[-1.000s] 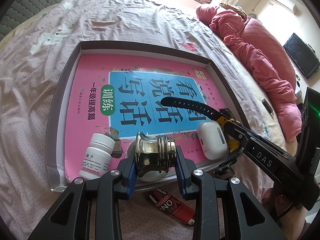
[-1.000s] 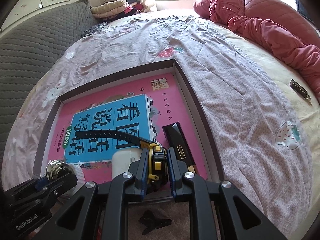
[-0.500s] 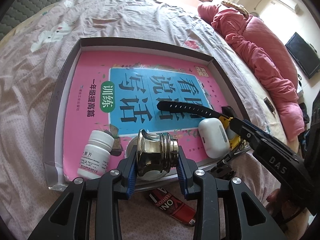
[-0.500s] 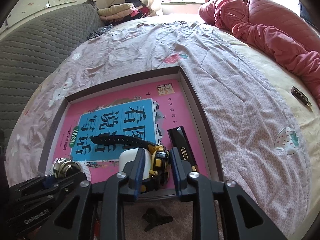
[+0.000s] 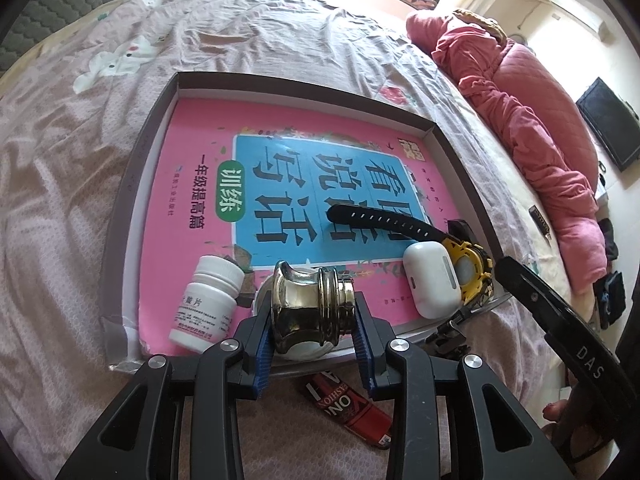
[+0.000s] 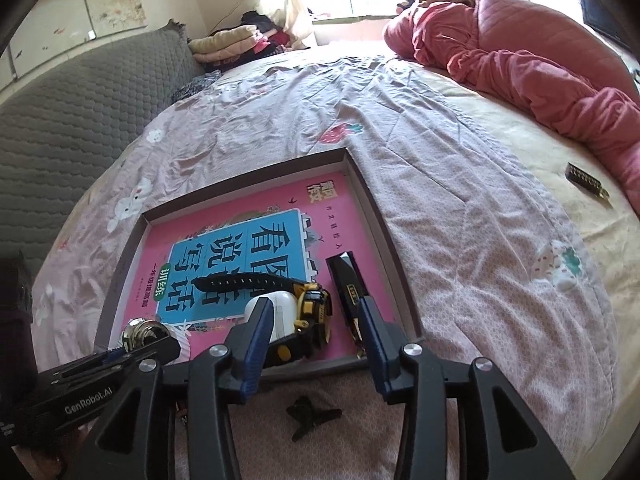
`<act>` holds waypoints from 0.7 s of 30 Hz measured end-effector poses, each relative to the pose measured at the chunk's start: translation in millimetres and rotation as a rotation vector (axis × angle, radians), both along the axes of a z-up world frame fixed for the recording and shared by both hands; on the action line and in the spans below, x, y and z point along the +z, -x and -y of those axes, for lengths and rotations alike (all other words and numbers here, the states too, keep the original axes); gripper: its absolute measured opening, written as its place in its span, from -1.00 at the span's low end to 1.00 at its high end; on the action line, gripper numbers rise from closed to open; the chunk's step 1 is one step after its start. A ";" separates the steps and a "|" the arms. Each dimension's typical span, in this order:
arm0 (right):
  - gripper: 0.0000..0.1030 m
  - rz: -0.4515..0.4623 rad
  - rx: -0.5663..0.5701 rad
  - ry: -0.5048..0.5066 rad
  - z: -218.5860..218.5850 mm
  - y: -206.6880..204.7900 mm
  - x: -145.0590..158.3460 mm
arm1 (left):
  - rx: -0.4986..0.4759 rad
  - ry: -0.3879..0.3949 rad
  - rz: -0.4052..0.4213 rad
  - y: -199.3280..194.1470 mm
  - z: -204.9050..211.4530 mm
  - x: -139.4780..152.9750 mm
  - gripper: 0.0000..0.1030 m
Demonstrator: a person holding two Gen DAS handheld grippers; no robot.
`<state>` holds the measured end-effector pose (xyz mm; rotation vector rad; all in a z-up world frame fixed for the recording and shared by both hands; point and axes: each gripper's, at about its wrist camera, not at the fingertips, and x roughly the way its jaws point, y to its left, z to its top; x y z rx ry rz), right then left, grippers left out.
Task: Organize rigid objects
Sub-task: 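Lower the silver fitting into the tray and open the left tool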
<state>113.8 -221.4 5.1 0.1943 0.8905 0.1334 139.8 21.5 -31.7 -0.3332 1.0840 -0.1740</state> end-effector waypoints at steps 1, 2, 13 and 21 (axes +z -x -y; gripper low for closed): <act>-0.15 0.003 -0.014 -0.003 2.1 1.5 0.6 | 0.001 0.001 0.000 0.4 -0.6 0.4 -0.30; -0.15 0.006 -0.024 -0.008 3.9 2.6 1.2 | 0.002 0.001 -0.001 1.1 -1.0 0.9 -0.30; -0.15 0.008 -0.011 -0.029 2.4 4.2 1.1 | 0.019 -0.022 -0.002 6.4 -3.2 4.0 -0.29; -0.15 -0.002 -0.005 -0.027 -1.0 6.4 -2.4 | 0.022 -0.029 0.000 7.5 -3.3 4.7 -0.29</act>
